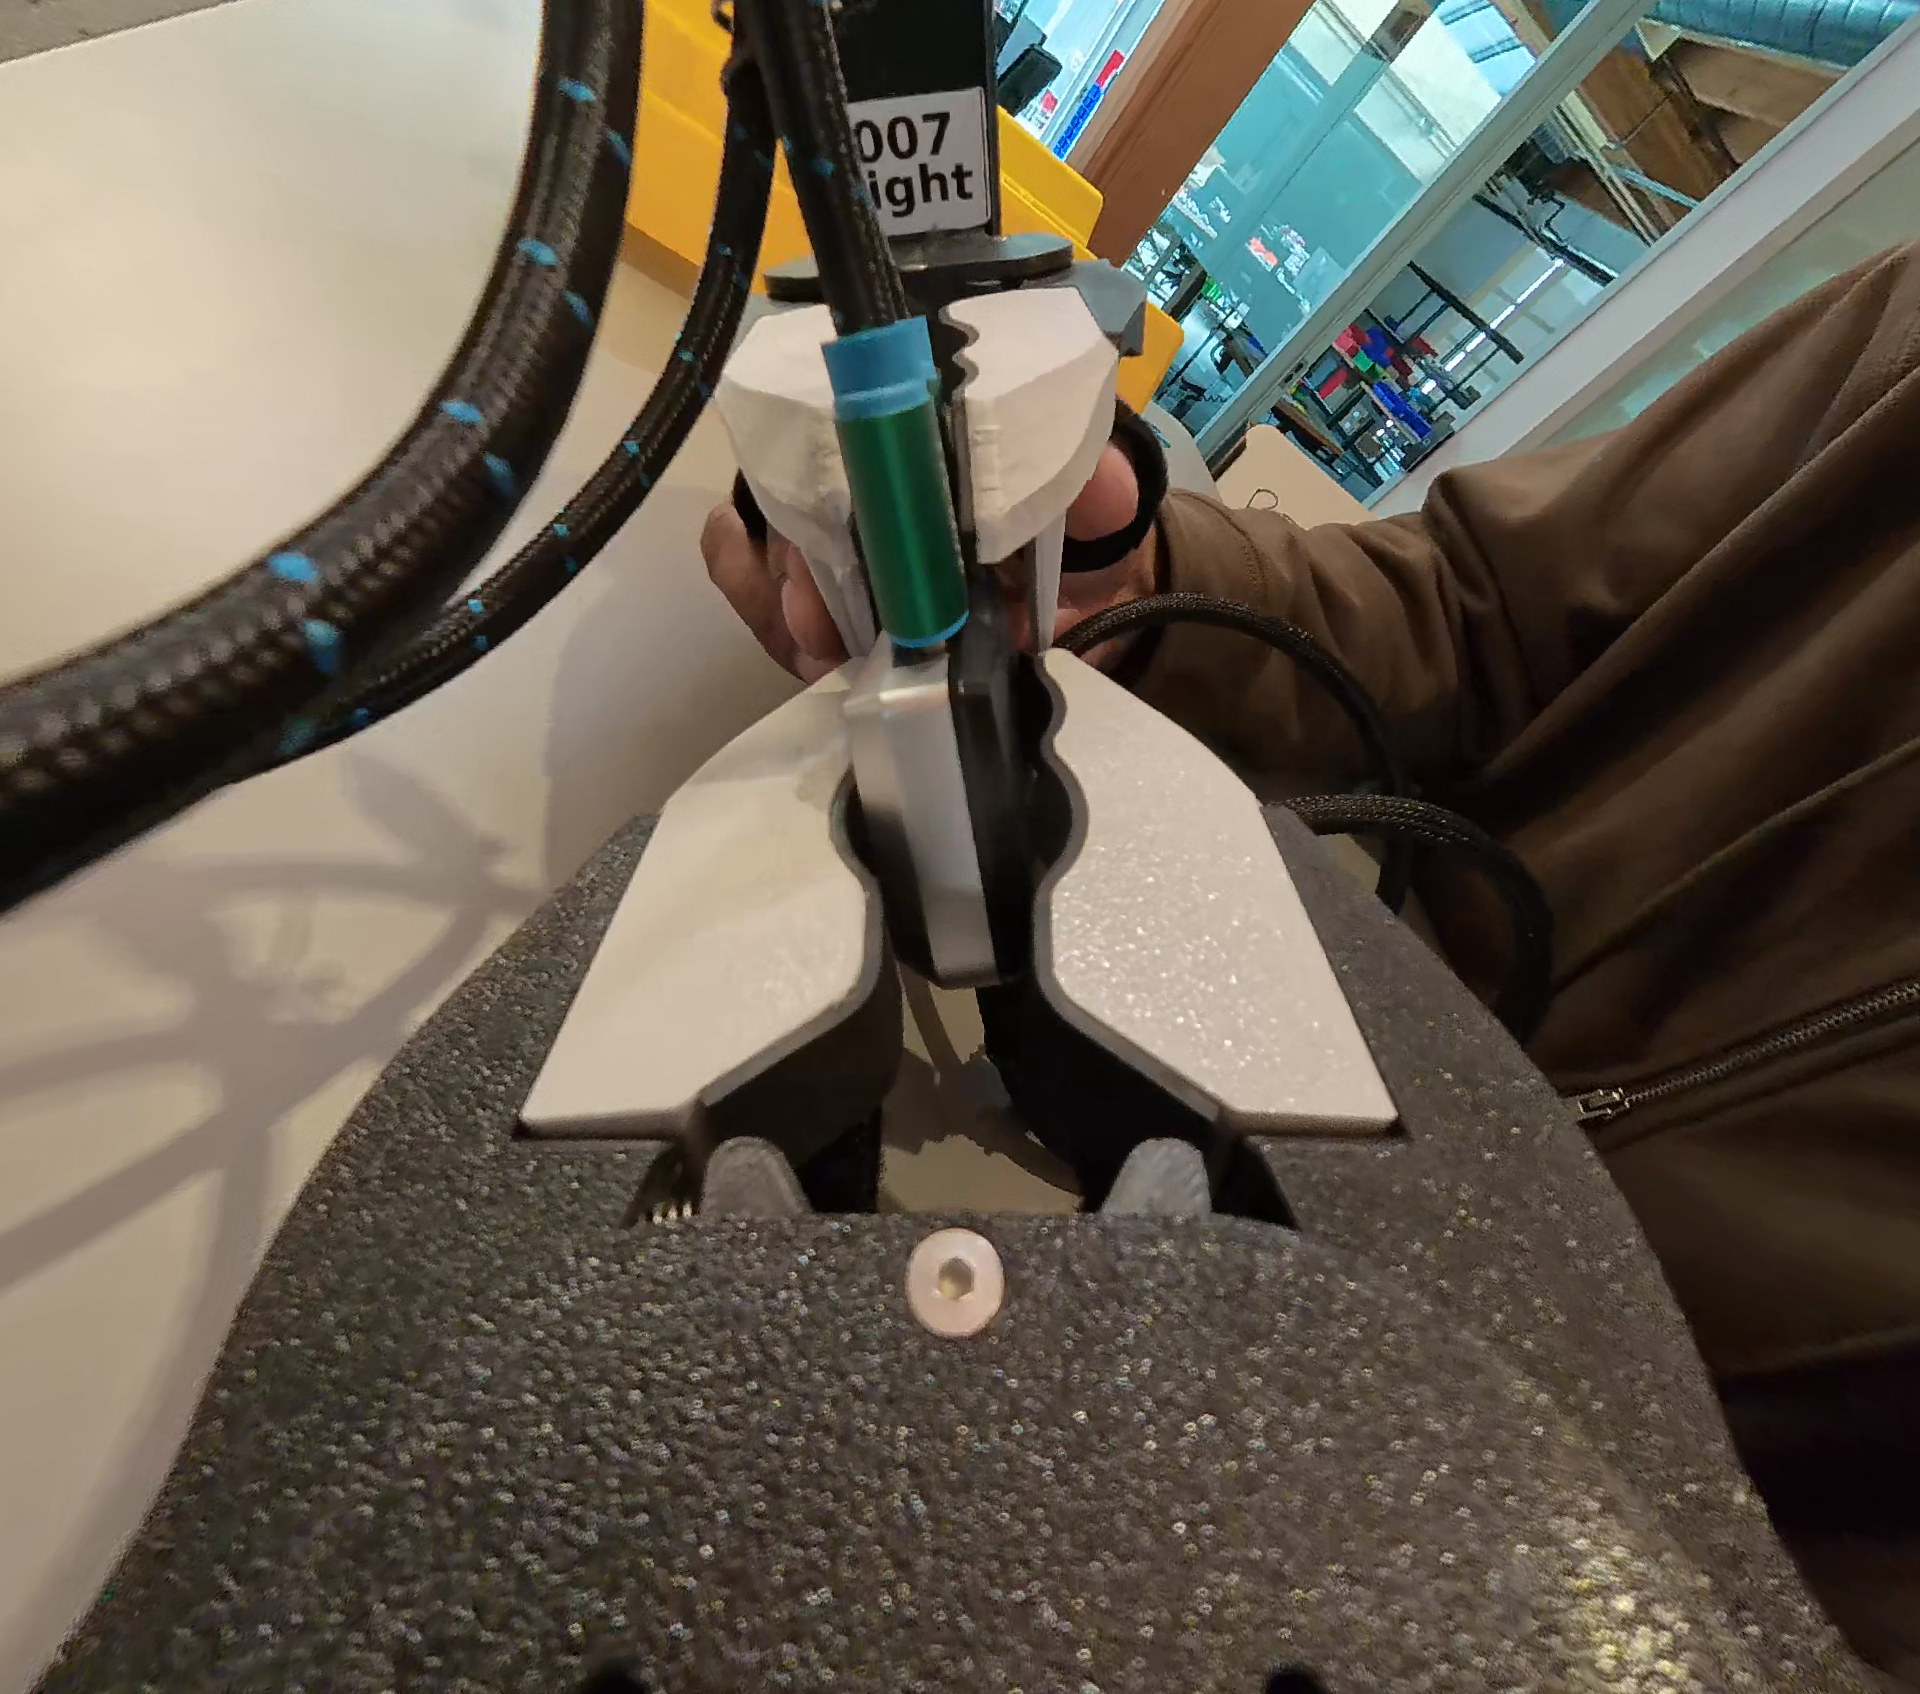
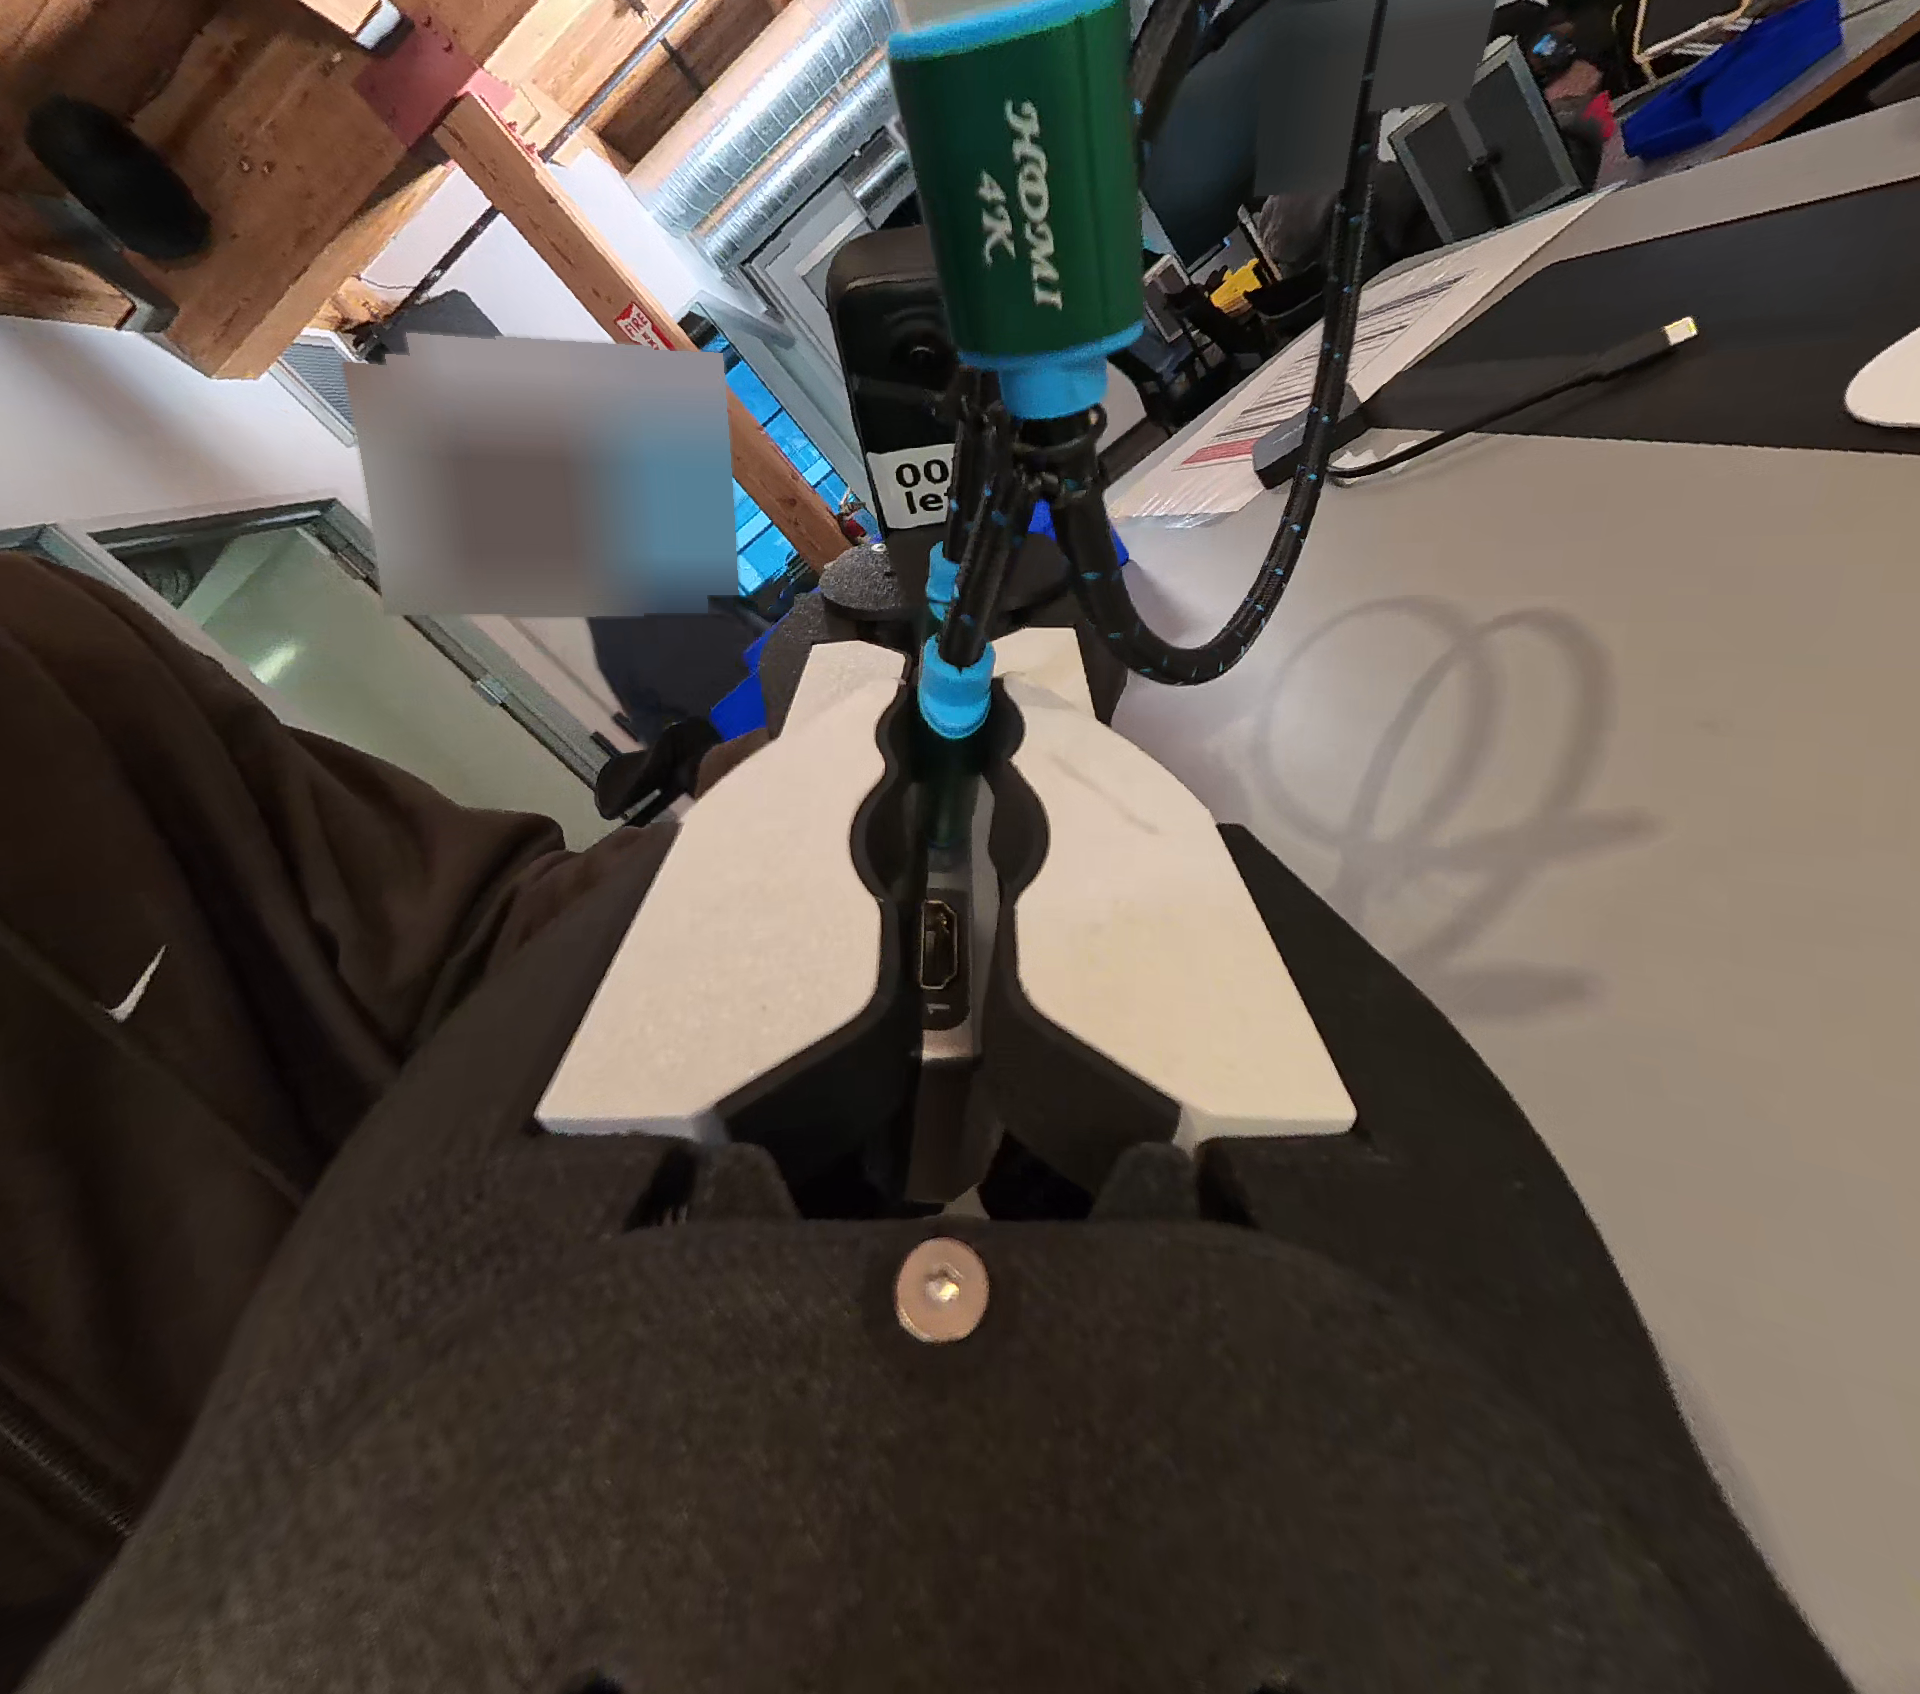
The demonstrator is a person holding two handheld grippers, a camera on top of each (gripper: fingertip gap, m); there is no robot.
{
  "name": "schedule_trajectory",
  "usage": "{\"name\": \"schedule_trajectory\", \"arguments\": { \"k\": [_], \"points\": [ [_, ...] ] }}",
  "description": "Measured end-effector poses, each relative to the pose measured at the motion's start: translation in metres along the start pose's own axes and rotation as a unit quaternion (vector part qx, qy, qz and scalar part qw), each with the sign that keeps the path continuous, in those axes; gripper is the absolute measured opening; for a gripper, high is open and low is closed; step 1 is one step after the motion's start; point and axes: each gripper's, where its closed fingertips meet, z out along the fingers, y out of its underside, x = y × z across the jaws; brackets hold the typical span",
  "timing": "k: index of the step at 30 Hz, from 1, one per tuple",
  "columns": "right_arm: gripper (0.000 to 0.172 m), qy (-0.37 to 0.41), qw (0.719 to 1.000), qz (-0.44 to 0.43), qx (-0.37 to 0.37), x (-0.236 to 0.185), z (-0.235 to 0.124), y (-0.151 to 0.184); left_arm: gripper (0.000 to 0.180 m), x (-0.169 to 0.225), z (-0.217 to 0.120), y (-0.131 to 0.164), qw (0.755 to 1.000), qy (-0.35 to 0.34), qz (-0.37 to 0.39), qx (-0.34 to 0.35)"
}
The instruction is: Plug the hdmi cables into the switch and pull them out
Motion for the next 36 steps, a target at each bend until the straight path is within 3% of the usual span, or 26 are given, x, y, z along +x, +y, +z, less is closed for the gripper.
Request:
{"name": "schedule_trajectory", "arguments": {
  "k": [3, 9, 12, 14, 15, 17, 19, 24, 30, 36],
  "points": [
    [0.011, 0.001, 1.0, 0.0, -0.003, -0.001, 0.001, 0.002, 0.025, 0.001, -0.002, 0.002, 1.0, 0.003, 0.003, -0.005],
    [0.011, -0.032, 0.995, -0.02, -0.09, -0.014, 0.006, 0.025, 0.025, 0.015, -0.008, 0.02, 0.999, 0.031, 0.011, -0.04],
    [0.012, -0.012, 0.998, -0.012, -0.054, -0.007, 0.004, 0.015, 0.025, 0.01, -0.006, 0.017, 0.999, 0.023, 0.003, -0.033],
    [0.011, 0.007, 0.997, 0.048, 0.067, 0.01, -0.023, -0.022, 0.026, 0.013, -0.009, 0.025, 0.998, 0.026, 0.029, -0.056],
    [0.011, -0.002, 0.992, 0.073, 0.104, 0.016, -0.042, -0.035, 0.025, 0.011, -0.016, 0.019, 0.999, 0.013, 0.032, -0.034],
    [0.011, 0.018, 0.994, 0.045, 0.099, 0.018, -0.064, -0.041, 0.023, 0.005, -0.04, 0.0, 0.999, 0.002, 0.015, 0.045],
    [0.011, 0.05, 0.996, 0.004, 0.071, 0.015, -0.064, -0.034, 0.023, -0.005, -0.057, -0.006, 0.997, -0.014, 0.008, 0.073],
    [0.012, 0.102, 0.994, -0.028, 0.03, 0.026, -0.049, -0.02, 0.025, -0.021, -0.052, -0.001, 0.997, -0.053, -0.008, 0.049],
    [0.011, 0.152, 0.985, -0.048, 0.066, 0.04, -0.057, -0.033, 0.026, -0.031, -0.05, 0.0, 0.996, -0.077, -0.026, 0.042],
    [0.012, 0.188, 0.976, -0.098, 0.05, 0.042, -0.053, -0.031, 0.027, -0.039, -0.046, 0.004, 0.994, -0.096, -0.041, 0.023]
  ]
}}
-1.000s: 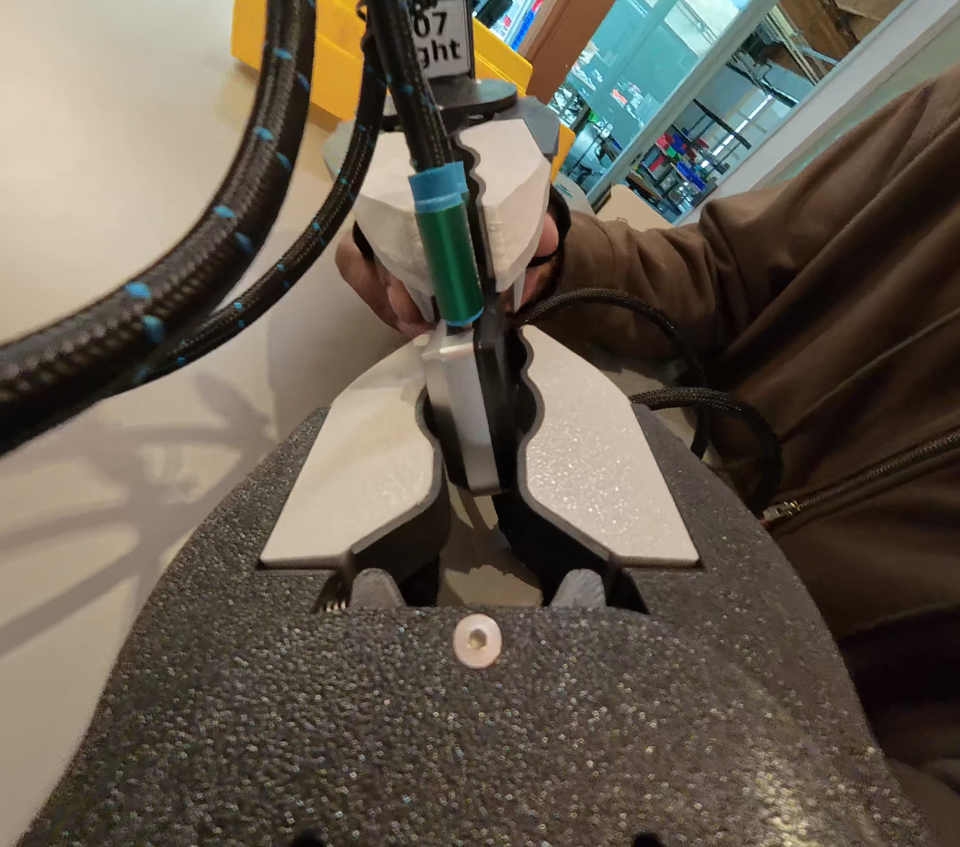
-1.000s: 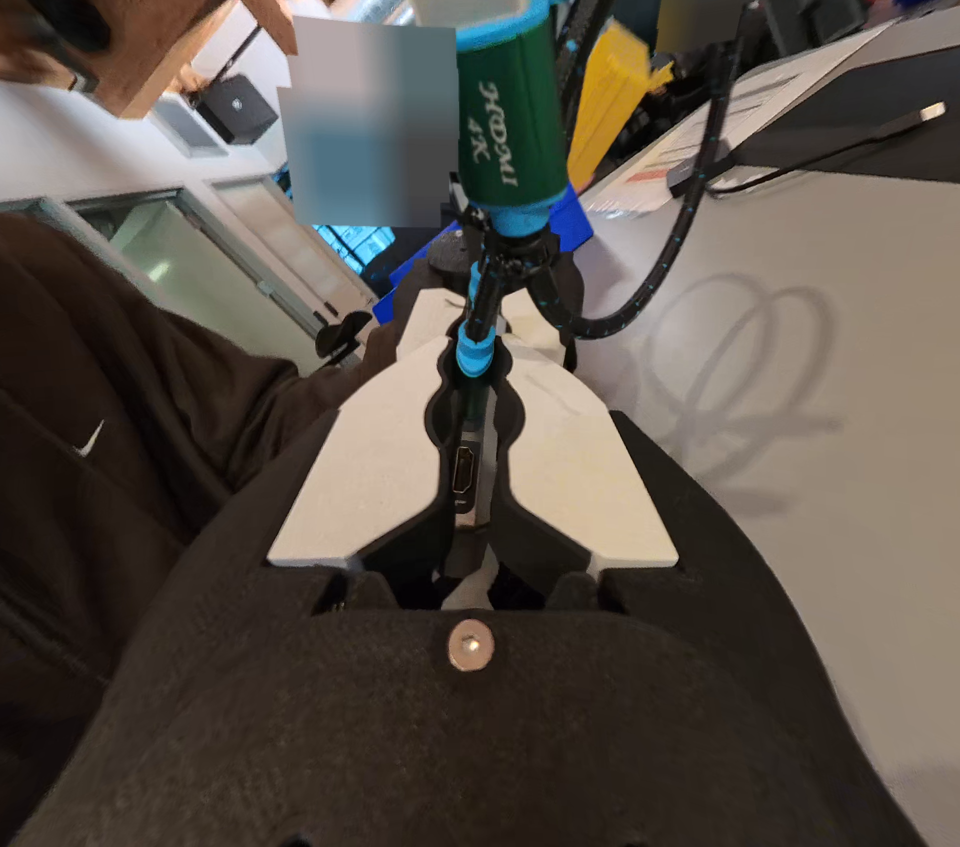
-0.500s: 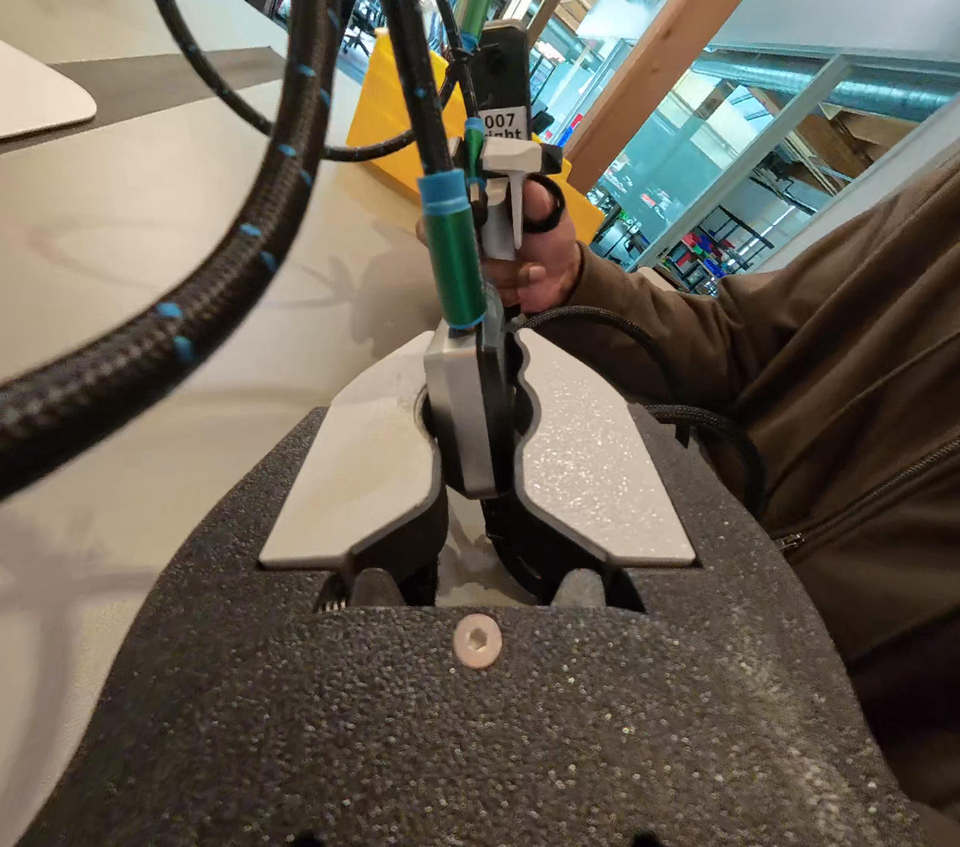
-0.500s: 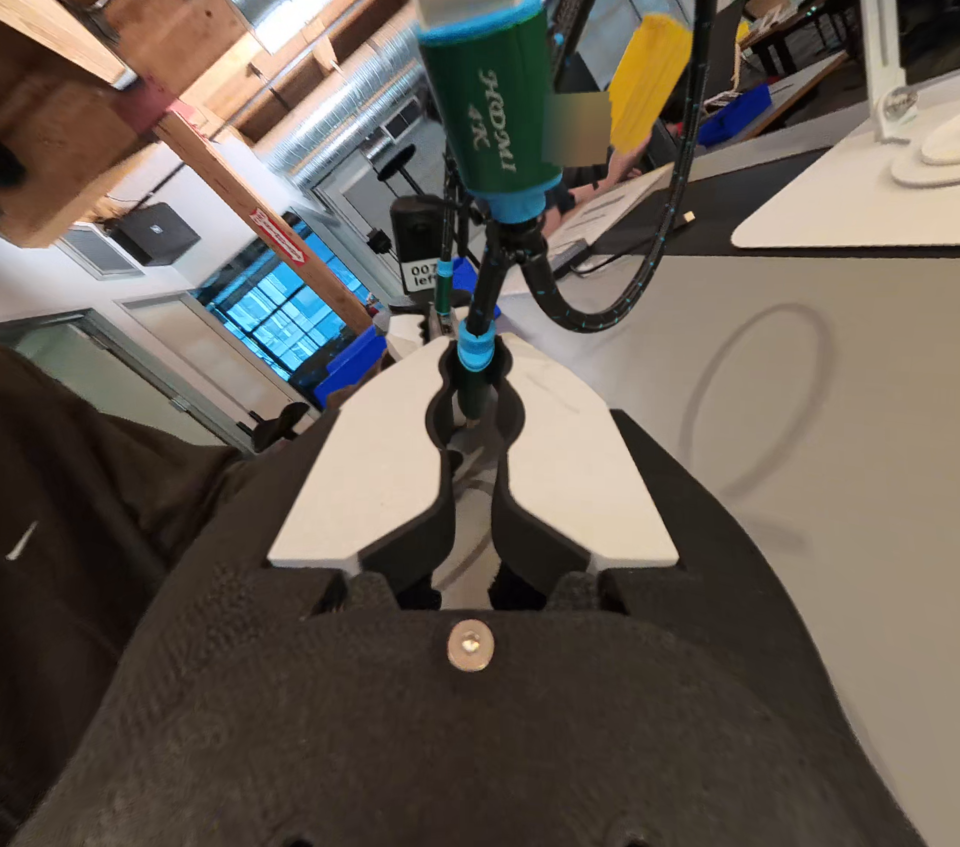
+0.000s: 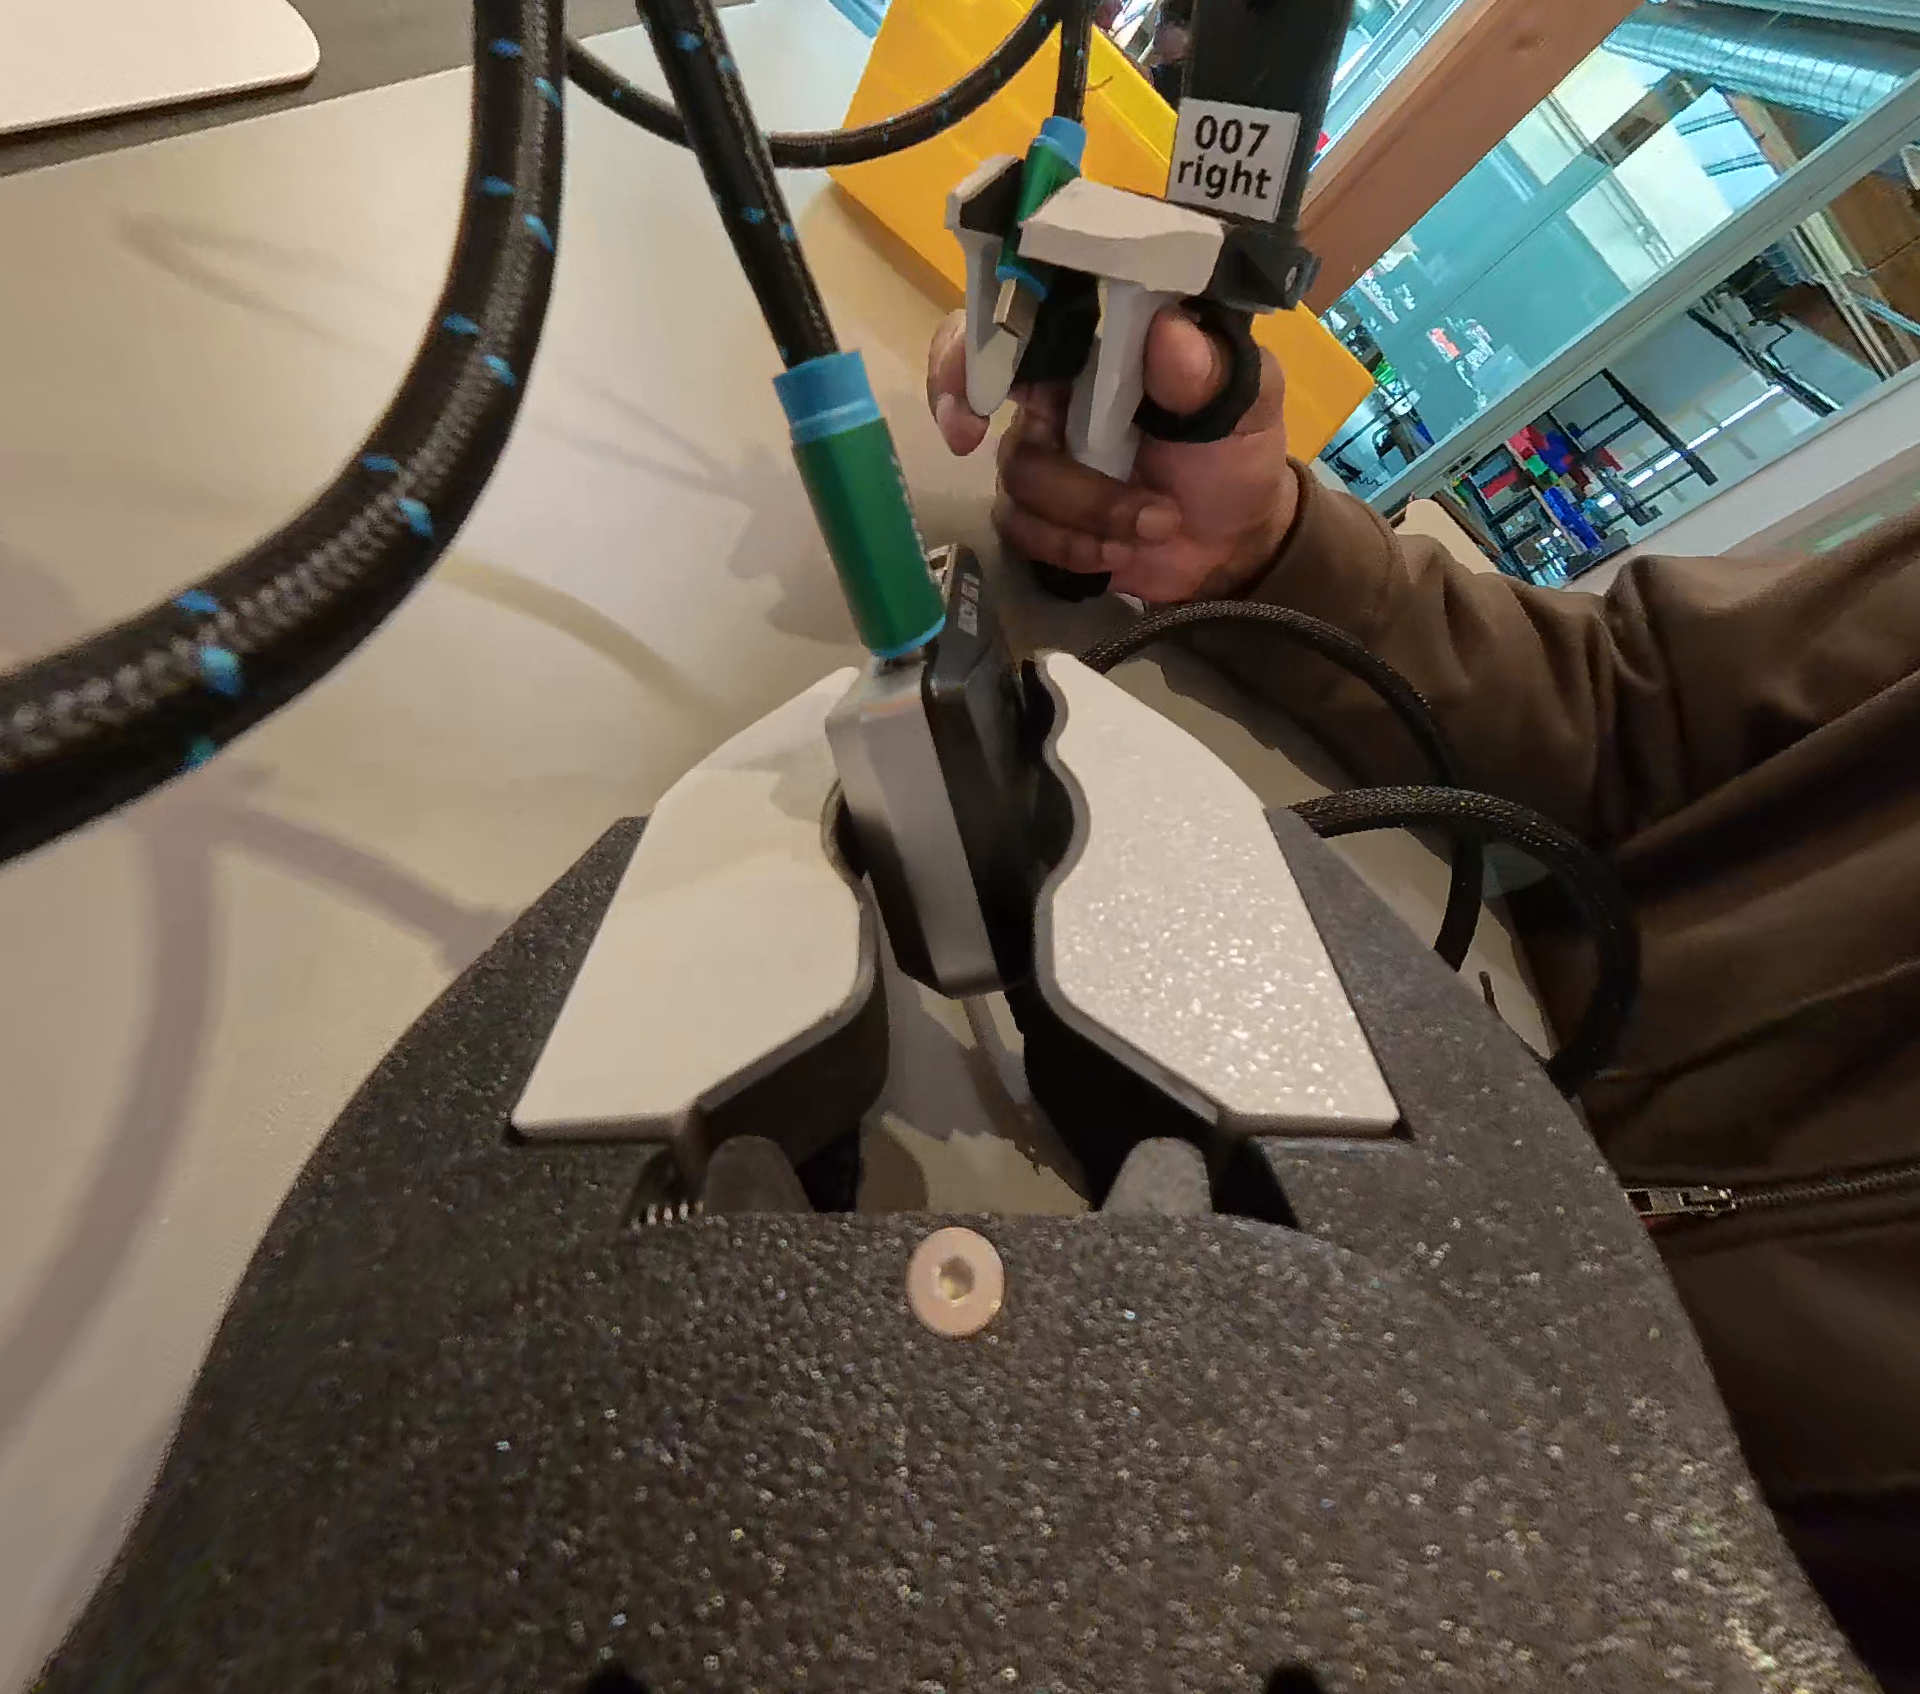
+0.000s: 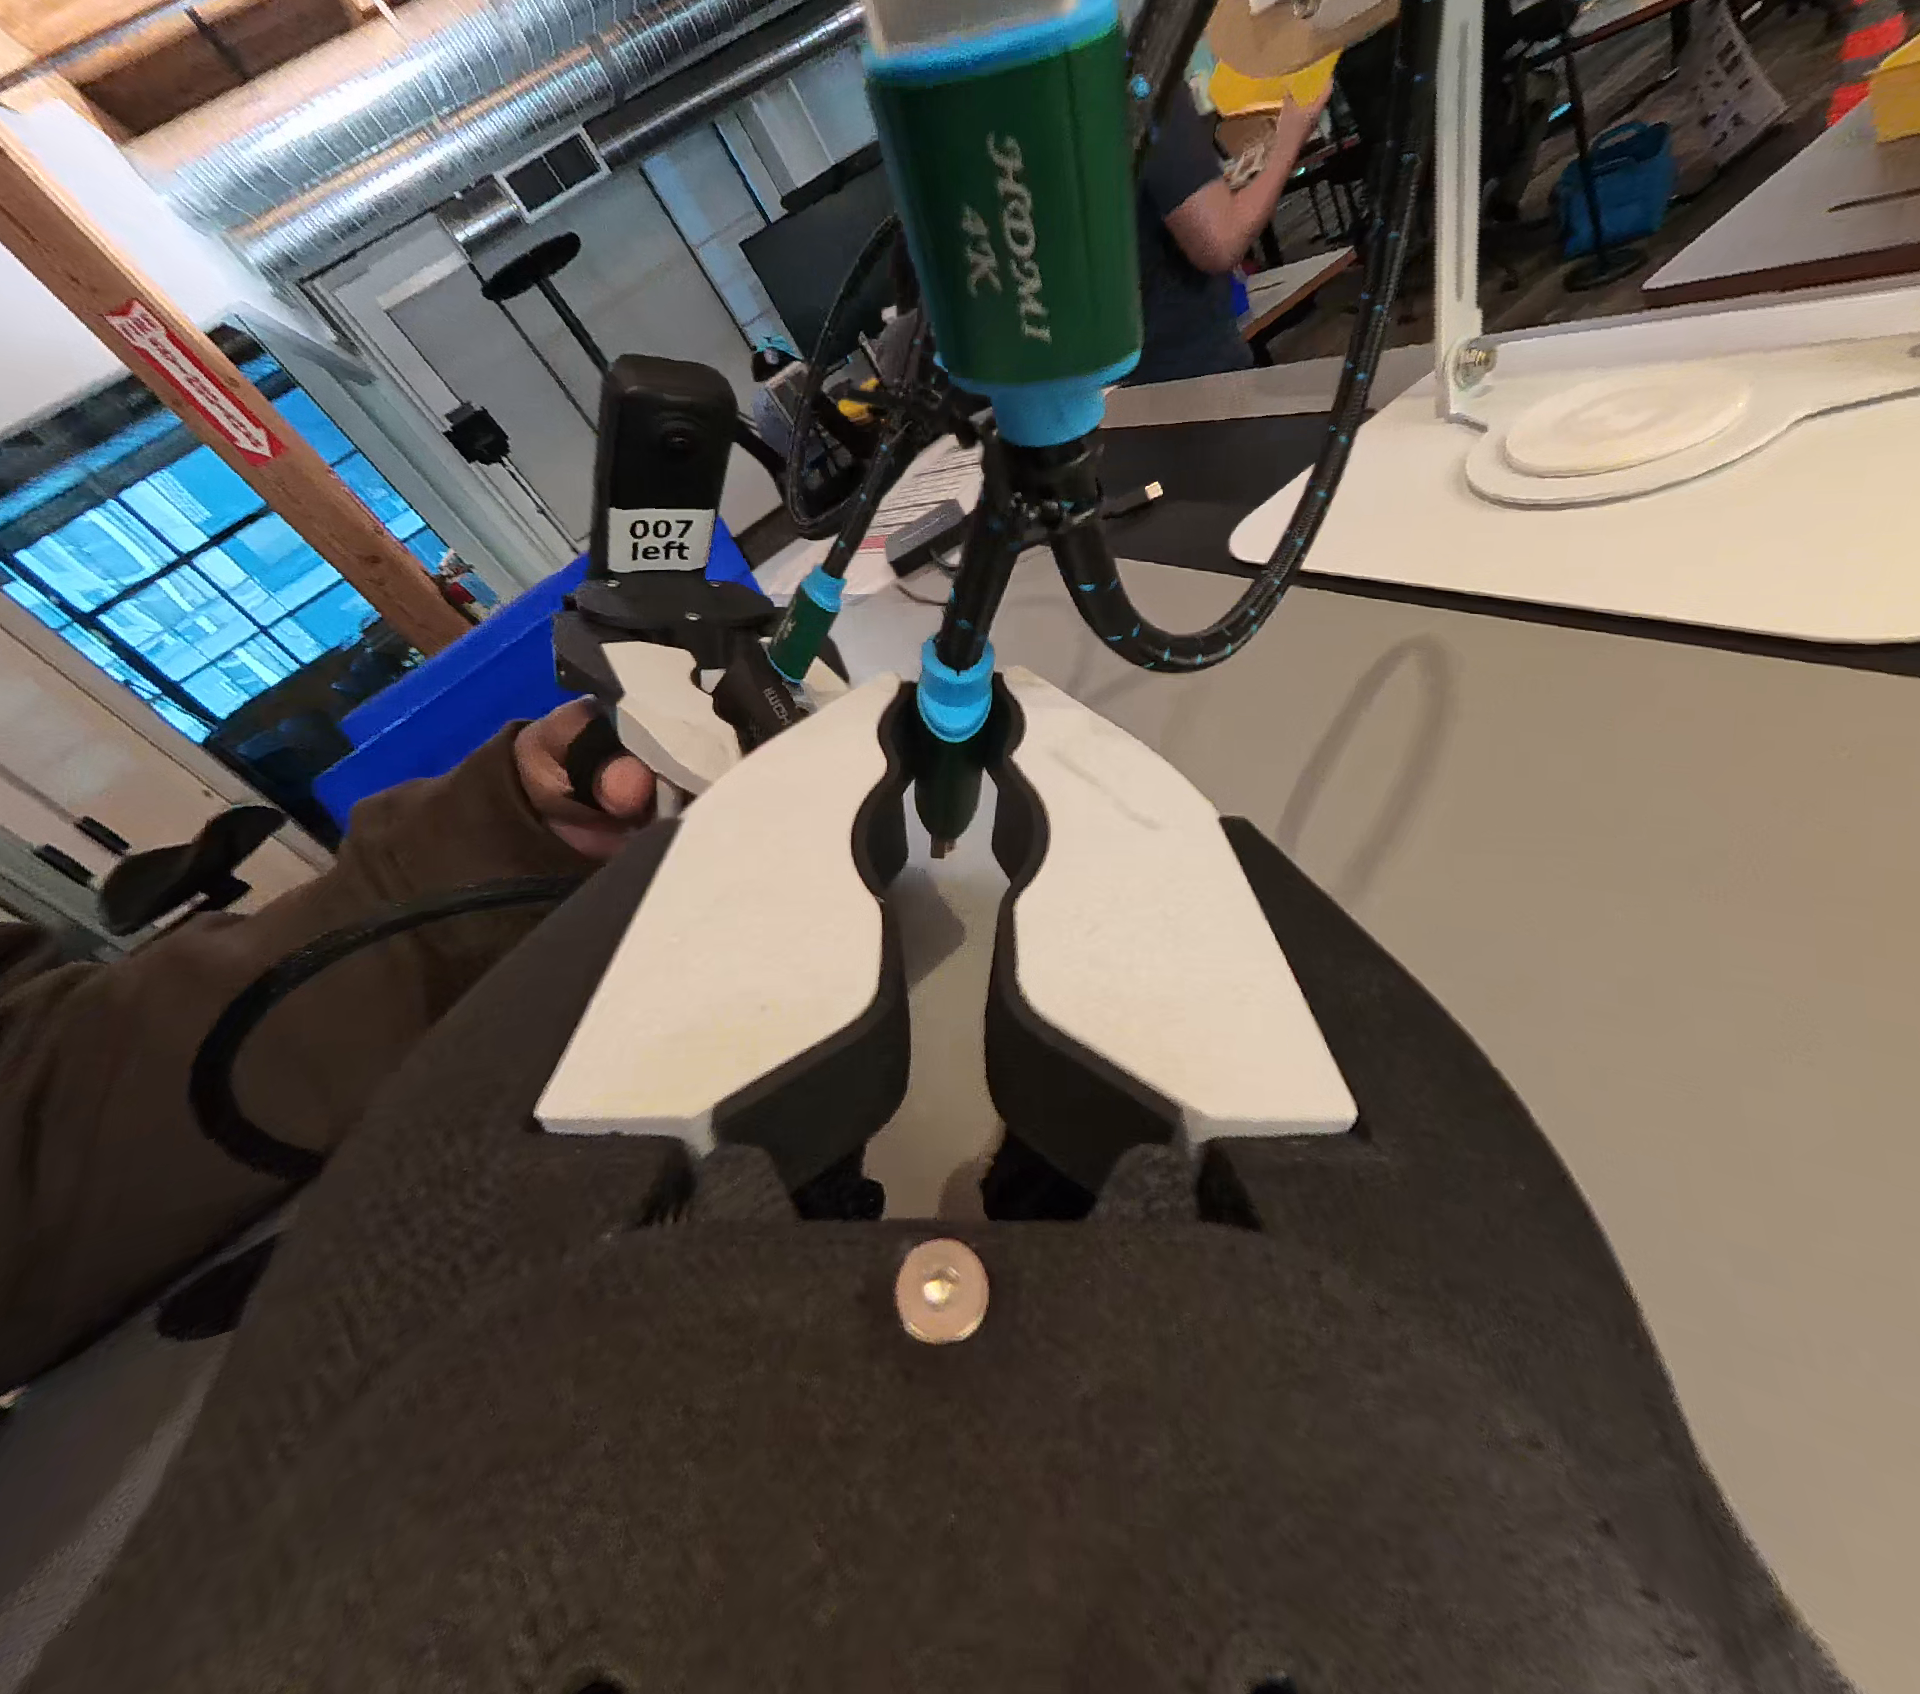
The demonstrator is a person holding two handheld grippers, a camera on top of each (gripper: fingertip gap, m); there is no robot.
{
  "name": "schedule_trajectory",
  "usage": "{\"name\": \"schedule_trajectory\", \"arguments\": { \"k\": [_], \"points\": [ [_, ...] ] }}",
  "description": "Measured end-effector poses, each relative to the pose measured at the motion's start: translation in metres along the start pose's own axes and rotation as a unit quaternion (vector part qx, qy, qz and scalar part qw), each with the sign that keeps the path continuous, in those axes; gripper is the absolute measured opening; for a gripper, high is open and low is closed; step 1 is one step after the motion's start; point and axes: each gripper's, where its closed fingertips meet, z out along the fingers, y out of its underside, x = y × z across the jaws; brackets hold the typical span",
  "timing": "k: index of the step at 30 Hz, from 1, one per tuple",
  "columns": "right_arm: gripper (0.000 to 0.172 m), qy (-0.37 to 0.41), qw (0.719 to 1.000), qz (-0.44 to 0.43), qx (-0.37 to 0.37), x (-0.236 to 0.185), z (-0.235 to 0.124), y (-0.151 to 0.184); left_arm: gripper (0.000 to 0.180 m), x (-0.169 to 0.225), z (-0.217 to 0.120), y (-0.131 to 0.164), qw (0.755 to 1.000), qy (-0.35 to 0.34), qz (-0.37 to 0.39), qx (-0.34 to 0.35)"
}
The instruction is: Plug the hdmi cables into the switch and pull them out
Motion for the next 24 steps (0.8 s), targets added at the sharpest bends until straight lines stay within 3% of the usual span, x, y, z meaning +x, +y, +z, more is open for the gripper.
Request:
{"name": "schedule_trajectory", "arguments": {
  "k": [7, 12, 17, 24],
  "points": [
    [0.011, 0.019, 0.993, -0.11, 0.023, -0.024, -0.009, -0.012, 0.027, -0.003, 0.001, 0.001, 1.0, -0.007, -0.007, -0.007],
    [0.011, 0.043, 0.983, -0.163, 0.067, -0.076, -0.042, -0.034, 0.028, -0.006, 0.003, 0.003, 1.0, -0.012, -0.012, -0.016],
    [0.011, 0.109, 0.974, -0.161, 0.117, -0.127, -0.108, -0.034, 0.028, -0.005, 0.002, 0.005, 1.0, -0.019, -0.01, -0.019],
    [0.012, 0.261, 0.936, -0.227, 0.058, -0.156, -0.239, -0.073, 0.028, -0.003, 0.0, 0.008, 1.0, -0.022, -0.008, -0.02]
  ]
}}
